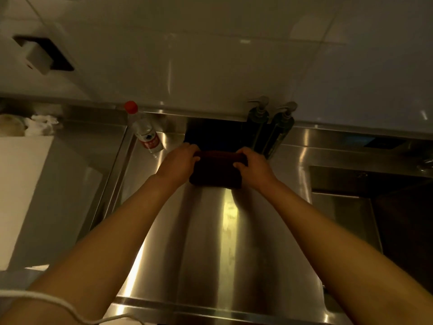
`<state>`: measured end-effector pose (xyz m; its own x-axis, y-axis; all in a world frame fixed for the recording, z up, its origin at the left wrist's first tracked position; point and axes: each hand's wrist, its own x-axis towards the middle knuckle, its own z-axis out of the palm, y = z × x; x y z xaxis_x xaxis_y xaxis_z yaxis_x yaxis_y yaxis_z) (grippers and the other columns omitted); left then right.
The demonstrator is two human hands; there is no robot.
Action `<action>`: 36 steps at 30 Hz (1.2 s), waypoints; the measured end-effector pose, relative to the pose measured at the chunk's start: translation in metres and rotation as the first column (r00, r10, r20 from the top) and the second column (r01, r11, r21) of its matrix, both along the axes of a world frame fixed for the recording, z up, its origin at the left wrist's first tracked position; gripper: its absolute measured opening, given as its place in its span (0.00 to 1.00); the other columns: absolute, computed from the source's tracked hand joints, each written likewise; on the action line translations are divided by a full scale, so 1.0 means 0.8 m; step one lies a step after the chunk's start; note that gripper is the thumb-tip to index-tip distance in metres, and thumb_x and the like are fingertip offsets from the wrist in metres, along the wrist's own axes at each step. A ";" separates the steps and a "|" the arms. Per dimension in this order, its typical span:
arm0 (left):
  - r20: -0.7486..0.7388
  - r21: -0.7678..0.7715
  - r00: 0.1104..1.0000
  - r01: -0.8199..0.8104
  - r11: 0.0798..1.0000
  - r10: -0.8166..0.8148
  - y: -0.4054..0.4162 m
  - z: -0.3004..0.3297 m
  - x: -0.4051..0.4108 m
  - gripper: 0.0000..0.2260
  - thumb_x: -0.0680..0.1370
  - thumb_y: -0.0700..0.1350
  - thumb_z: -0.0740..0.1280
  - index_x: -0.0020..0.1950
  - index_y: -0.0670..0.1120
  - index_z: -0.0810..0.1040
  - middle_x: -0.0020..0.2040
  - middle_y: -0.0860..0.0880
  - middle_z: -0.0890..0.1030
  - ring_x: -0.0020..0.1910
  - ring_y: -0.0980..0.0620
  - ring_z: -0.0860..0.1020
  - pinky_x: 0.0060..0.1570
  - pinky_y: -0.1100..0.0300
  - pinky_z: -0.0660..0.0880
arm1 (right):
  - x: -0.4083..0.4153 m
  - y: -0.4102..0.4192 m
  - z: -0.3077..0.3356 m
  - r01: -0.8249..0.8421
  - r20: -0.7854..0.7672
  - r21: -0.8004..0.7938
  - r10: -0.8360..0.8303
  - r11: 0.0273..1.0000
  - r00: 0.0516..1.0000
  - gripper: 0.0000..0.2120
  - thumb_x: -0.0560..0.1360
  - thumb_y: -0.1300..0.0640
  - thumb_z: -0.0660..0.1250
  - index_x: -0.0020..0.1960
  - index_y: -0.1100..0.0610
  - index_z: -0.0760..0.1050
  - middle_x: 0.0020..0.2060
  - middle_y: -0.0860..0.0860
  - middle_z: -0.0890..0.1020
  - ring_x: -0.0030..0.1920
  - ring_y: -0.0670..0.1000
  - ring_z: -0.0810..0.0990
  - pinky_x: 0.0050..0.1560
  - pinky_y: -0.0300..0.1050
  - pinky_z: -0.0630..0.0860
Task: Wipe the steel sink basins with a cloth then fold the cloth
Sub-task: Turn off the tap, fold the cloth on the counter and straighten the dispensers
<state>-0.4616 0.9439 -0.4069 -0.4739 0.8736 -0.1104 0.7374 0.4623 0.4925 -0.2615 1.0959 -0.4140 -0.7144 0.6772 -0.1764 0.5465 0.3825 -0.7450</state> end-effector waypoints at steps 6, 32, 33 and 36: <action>0.003 0.000 0.999 0.032 0.999 -0.032 0.039 -0.018 -0.063 0.10 0.84 0.42 0.64 0.63 0.41 0.79 0.58 0.40 0.79 0.56 0.40 0.78 0.56 0.48 0.75 | -0.064 0.015 -0.020 0.109 -0.009 -0.036 -0.110 0.993 0.994 0.12 0.81 0.57 0.67 0.63 0.52 0.74 0.52 0.49 0.80 0.53 0.51 0.80 0.50 0.45 0.78; -0.012 0.026 0.999 0.030 0.999 -0.030 0.039 -0.071 -0.079 0.15 0.79 0.38 0.65 0.66 0.44 0.79 0.62 0.43 0.77 0.60 0.41 0.77 0.50 0.54 0.72 | -0.115 0.002 -0.034 0.127 0.156 0.197 -0.159 0.972 0.975 0.17 0.79 0.59 0.64 0.67 0.60 0.74 0.63 0.56 0.73 0.57 0.58 0.78 0.57 0.52 0.78; 0.000 0.043 0.999 0.042 0.998 -0.042 0.039 -0.069 -0.074 0.15 0.80 0.38 0.65 0.66 0.44 0.79 0.62 0.44 0.77 0.60 0.41 0.77 0.51 0.54 0.73 | -0.105 0.003 -0.033 0.132 0.138 0.185 -0.158 0.974 0.978 0.16 0.79 0.60 0.64 0.66 0.61 0.75 0.62 0.56 0.74 0.56 0.57 0.78 0.56 0.50 0.77; 0.028 0.092 0.997 0.073 0.993 -0.076 0.053 -0.056 -0.052 0.14 0.80 0.39 0.66 0.66 0.45 0.79 0.63 0.44 0.77 0.60 0.41 0.77 0.56 0.49 0.76 | -0.071 0.009 -0.024 0.129 0.107 0.182 -0.151 0.975 0.983 0.14 0.78 0.61 0.65 0.63 0.60 0.77 0.60 0.54 0.75 0.54 0.55 0.78 0.54 0.47 0.77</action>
